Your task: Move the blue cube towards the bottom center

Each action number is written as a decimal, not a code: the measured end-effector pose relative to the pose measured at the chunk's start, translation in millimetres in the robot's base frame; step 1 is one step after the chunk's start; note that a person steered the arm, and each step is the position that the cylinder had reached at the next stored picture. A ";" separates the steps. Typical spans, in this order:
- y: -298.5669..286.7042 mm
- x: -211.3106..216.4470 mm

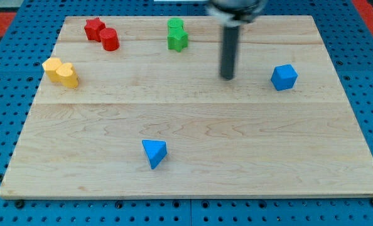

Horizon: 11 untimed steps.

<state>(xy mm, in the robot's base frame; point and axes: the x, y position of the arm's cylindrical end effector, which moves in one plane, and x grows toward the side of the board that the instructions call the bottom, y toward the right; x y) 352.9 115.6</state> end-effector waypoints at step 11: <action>-160.2 126.5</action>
